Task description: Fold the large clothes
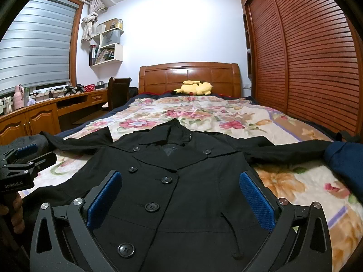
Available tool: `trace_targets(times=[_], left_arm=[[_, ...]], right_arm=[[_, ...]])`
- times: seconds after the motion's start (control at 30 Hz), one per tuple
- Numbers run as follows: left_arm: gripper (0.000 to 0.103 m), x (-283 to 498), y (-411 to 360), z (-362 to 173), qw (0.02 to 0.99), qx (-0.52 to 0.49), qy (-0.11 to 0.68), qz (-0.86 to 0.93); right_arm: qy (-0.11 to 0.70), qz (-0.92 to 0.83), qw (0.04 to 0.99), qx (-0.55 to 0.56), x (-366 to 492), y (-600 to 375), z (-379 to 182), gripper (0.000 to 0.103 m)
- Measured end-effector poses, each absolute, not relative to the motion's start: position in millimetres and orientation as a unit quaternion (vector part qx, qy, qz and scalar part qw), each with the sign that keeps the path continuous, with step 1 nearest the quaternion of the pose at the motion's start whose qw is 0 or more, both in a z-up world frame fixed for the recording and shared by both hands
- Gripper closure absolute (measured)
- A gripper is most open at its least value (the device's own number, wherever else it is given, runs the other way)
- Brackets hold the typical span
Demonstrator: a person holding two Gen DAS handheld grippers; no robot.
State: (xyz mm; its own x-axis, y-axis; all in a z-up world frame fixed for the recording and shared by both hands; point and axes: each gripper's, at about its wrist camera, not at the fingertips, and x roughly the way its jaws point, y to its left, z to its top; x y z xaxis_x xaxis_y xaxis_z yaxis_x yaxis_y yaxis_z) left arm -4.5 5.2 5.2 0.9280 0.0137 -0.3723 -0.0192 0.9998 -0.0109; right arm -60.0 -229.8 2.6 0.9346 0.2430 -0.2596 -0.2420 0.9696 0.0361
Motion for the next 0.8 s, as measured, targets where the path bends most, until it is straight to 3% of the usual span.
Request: trace_targets(times=[0.8], left_arm=[[0.000,-4.6,5.9,6.2,0.982,-0.006,0.189,0.009]], right_arm=[[0.134,0.123,0.983,0.004,-57.4,-231.6,0.3,0.000]])
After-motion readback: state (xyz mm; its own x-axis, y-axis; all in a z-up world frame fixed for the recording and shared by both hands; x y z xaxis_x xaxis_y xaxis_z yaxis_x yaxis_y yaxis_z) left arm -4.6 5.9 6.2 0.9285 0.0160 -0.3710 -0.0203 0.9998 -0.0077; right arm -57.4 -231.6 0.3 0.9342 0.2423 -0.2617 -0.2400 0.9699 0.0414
